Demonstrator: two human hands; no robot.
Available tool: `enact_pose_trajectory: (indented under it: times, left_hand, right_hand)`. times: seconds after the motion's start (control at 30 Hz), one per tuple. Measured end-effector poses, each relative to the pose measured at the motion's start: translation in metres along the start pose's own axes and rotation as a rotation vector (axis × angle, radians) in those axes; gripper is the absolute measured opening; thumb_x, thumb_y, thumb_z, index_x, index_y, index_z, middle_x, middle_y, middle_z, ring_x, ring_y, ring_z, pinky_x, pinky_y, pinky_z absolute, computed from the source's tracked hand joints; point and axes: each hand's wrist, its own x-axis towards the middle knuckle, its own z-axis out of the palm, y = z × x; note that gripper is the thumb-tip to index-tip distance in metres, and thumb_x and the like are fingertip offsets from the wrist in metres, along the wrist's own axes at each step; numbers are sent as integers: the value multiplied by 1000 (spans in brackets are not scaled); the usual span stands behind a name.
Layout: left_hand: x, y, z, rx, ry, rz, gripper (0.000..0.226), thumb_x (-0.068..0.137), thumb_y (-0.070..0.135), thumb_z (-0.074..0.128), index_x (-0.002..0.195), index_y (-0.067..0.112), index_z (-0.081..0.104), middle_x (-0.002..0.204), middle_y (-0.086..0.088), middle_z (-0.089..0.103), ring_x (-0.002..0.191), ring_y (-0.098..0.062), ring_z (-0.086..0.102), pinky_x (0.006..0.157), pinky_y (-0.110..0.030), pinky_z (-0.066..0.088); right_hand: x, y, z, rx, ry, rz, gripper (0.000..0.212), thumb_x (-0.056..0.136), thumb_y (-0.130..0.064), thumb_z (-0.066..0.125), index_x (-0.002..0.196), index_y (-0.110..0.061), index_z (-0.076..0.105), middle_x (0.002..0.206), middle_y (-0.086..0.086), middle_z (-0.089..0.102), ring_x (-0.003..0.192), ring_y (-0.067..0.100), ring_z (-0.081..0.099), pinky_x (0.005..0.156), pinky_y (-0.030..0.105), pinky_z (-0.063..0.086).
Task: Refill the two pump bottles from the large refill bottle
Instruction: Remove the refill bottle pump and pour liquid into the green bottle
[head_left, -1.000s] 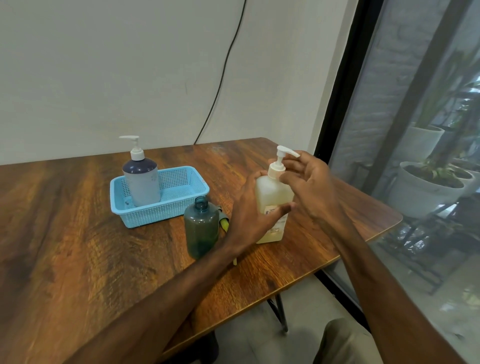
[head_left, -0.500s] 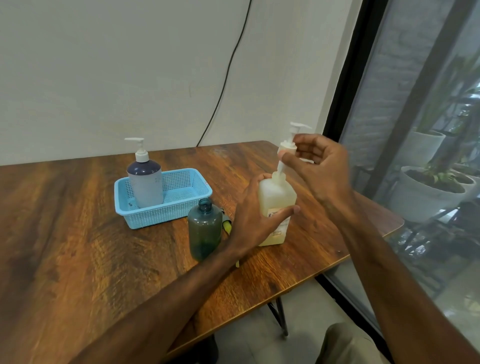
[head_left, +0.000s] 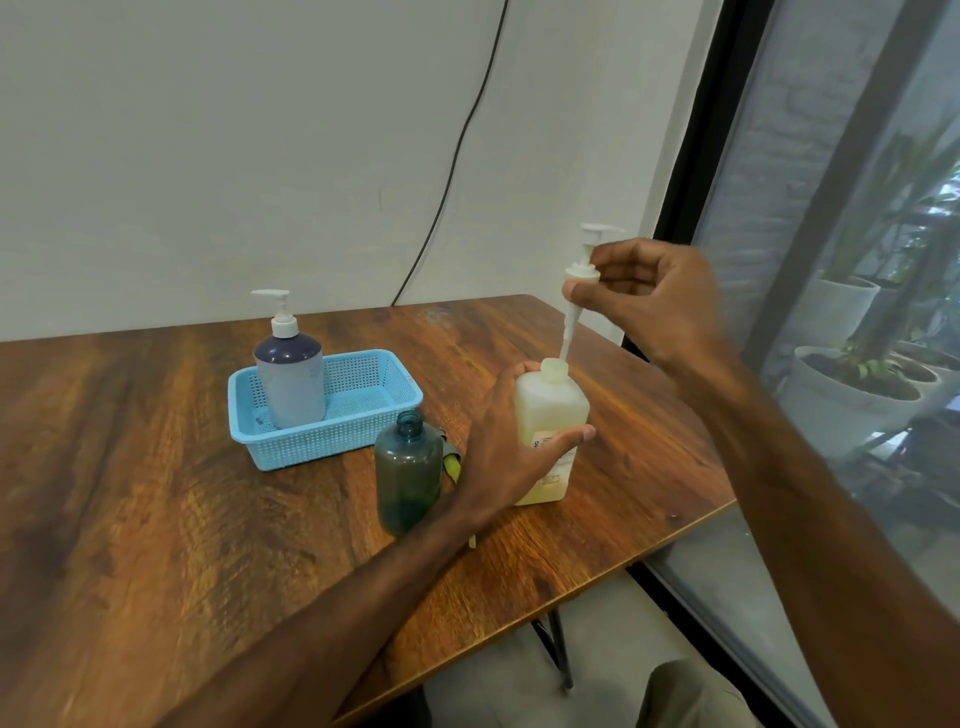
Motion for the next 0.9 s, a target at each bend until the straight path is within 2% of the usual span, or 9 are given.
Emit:
enact_pose_trajectory:
  times: [0.17, 0.33, 0.5, 0.63, 0.8, 0.9]
  left_hand:
    - [0, -1, 0, -4, -6, -3, 89, 73, 59, 88, 143, 39, 38, 136, 15, 54, 120, -6, 57, 84, -8, 50]
    - [0, -1, 1, -13, -6, -2, 88, 72, 61, 87, 142, 42, 36, 136, 16, 54, 120, -5, 57, 82, -6, 49]
    - [1, -2, 1, -3, -1, 8, 89, 72, 60, 87, 143, 39, 38, 135, 15, 54, 120, -7, 58, 88, -17, 56]
    - [1, -1, 1, -10, -6, 9, 88, 73, 59, 88, 143, 38, 38, 135, 14, 55, 118, -6, 59, 87, -16, 57]
    - [0, 0, -1, -10, -1, 19, 87, 72, 59, 88, 142, 38, 39, 133, 14, 56, 117, -5, 59, 85, -15, 56]
    - [0, 0, -1, -2, -9, 9, 88, 73, 59, 87, 143, 39, 38, 134, 16, 54, 117, -5, 58, 83, -9, 53]
  right_hand:
    - [-2, 5, -7, 32, -67, 60, 39, 70, -23, 92, 103, -14, 74, 95, 1, 77, 89, 15, 75, 77, 28, 61]
    - [-2, 3, -7, -63, -109, 112, 40, 68, -25, 92, 102, -15, 74, 94, -3, 77, 83, 8, 75, 68, 23, 61]
    - [-4, 3, -8, -96, -94, 183, 38, 66, -28, 93, 98, -17, 75, 90, -6, 77, 82, 5, 74, 68, 24, 61]
    - [-8, -1, -8, -136, -40, 145, 39, 65, -29, 94, 97, -18, 75, 88, -7, 76, 77, 1, 73, 63, 13, 54]
    - [-12, -14, -10, -100, 61, 99, 39, 65, -27, 94, 98, -15, 74, 89, -3, 77, 78, 6, 74, 71, 20, 60]
    - [-6, -31, -18, -72, 200, 28, 40, 70, -31, 91, 102, -15, 74, 90, -4, 76, 77, 3, 74, 69, 16, 58]
